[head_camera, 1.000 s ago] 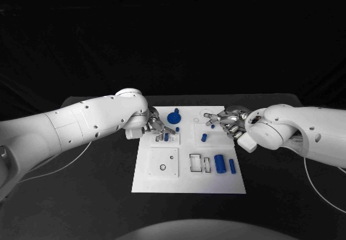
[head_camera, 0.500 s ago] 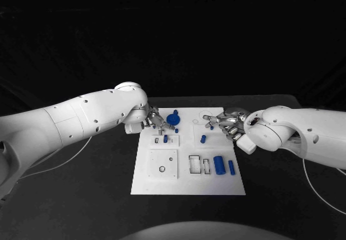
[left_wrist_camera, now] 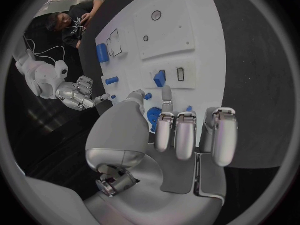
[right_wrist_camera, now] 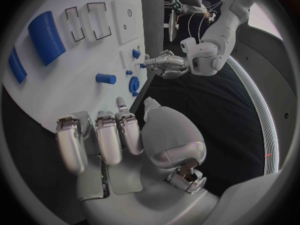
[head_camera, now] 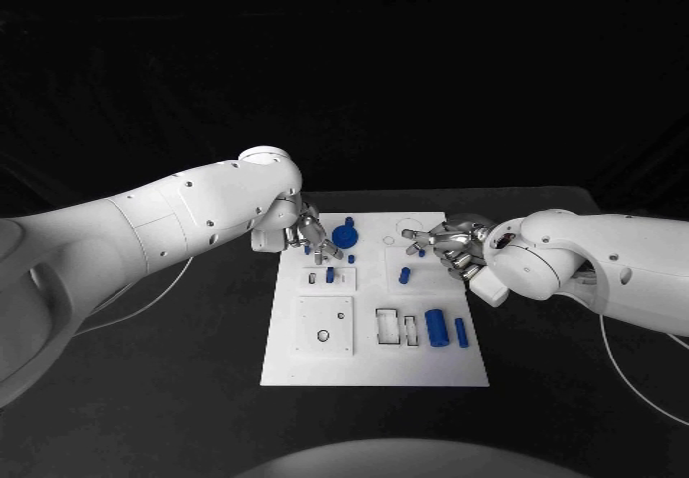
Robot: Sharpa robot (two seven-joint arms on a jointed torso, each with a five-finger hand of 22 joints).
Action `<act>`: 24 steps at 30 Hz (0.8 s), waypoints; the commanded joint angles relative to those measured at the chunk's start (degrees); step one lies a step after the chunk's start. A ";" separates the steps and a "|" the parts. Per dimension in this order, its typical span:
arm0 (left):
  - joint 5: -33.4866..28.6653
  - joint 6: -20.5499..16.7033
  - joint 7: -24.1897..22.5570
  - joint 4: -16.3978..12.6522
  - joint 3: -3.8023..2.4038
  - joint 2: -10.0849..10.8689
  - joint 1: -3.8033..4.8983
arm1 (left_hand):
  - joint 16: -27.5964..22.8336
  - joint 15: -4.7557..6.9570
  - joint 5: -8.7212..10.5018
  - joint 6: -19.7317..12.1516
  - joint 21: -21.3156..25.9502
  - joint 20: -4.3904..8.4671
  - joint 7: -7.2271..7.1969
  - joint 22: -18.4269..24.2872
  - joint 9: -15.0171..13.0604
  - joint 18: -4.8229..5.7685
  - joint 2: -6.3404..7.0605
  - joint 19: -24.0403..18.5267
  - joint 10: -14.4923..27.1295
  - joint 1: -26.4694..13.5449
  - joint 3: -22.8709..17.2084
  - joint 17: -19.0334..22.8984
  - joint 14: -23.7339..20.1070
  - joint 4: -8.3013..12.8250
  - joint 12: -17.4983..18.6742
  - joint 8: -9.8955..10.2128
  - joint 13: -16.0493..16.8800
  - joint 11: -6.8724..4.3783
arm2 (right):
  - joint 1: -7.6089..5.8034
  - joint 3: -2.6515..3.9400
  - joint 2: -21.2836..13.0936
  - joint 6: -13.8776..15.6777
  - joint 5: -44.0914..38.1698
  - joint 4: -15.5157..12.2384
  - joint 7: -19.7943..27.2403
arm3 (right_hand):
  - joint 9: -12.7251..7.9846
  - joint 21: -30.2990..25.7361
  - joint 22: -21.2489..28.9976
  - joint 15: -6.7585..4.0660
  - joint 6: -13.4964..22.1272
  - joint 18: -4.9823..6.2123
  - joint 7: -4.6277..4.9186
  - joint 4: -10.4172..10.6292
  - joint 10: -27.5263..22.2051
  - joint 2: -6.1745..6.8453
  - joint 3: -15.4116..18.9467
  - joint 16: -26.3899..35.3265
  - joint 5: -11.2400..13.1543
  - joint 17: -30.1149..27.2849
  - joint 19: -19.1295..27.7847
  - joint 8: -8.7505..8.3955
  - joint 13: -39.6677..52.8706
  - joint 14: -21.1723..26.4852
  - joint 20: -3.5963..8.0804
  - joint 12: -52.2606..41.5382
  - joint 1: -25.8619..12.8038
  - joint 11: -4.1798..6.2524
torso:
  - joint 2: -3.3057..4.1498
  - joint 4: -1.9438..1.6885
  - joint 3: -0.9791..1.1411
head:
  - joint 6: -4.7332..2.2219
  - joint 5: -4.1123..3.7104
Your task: Assemble the parts on the task board
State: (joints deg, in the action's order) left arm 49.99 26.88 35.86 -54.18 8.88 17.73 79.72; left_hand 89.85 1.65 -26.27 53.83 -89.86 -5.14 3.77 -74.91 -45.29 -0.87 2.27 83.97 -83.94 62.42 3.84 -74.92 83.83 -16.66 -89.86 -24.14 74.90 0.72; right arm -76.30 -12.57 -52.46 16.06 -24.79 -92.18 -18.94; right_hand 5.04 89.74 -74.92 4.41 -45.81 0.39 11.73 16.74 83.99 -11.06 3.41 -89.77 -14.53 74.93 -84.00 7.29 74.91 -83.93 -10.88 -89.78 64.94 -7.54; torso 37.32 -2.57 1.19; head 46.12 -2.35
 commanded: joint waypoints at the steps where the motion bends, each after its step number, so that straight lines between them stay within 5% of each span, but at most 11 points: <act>1: -0.10 5.60 0.52 1.17 -0.03 -0.72 0.15 | 0.15 -0.03 -0.39 -0.37 -0.14 -0.23 -0.19 -15.09 -0.19 0.87 -0.24 6.03 -6.06 0.73 -0.50 -15.08 6.17 -0.08 -0.14 -0.25 15.10 -0.24 | 0.04 -0.01 0.12 -1.08 -0.11 -0.05 -0.38 | 0.09 0.26 -15.08 0.45 0.46 -0.39 0.14 -0.03 6.01 -0.65 0.22 -0.23 0.15 15.07 -6.00 0.04 15.09 -6.07 -0.23 -0.22 0.03 -0.44 | -0.05 -0.04 0.01 | 0.17 0.02; 24: -0.52 5.18 -1.00 3.78 0.57 -2.04 -0.36 | 0.15 0.20 -0.41 -0.96 -0.14 -0.03 -0.47 -15.09 -1.04 0.87 -1.96 6.03 -6.06 5.33 -2.10 -15.08 6.17 0.05 -0.14 -0.22 15.10 -0.50 | 0.03 0.00 0.45 -0.76 -0.11 -0.49 -0.30 | 0.12 0.26 -15.08 0.45 0.57 -0.39 0.15 -0.05 6.01 -0.80 0.43 -0.23 0.20 15.07 -6.00 0.18 15.09 -6.07 -0.24 -0.22 0.01 -0.45 | -0.07 -0.04 0.03 | 0.61 0.08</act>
State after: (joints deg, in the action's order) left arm 49.82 31.57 35.67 -50.52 9.46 15.88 79.36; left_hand 89.85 1.65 -26.49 53.29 -89.86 -5.14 3.24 -74.90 -46.27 -0.87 0.33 83.97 -83.94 67.38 2.18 -74.91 83.83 -16.58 -89.86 -24.14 74.95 0.71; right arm -76.30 -12.57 -52.06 15.99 -24.79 -92.56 -19.15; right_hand 5.10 89.74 -74.91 4.41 -45.60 0.38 11.52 16.74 83.99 -11.29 3.40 -89.77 -14.53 74.91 -84.00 7.29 74.92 -83.93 -10.87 -89.78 65.17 -7.54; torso 37.31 -2.62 1.18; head 46.65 -2.32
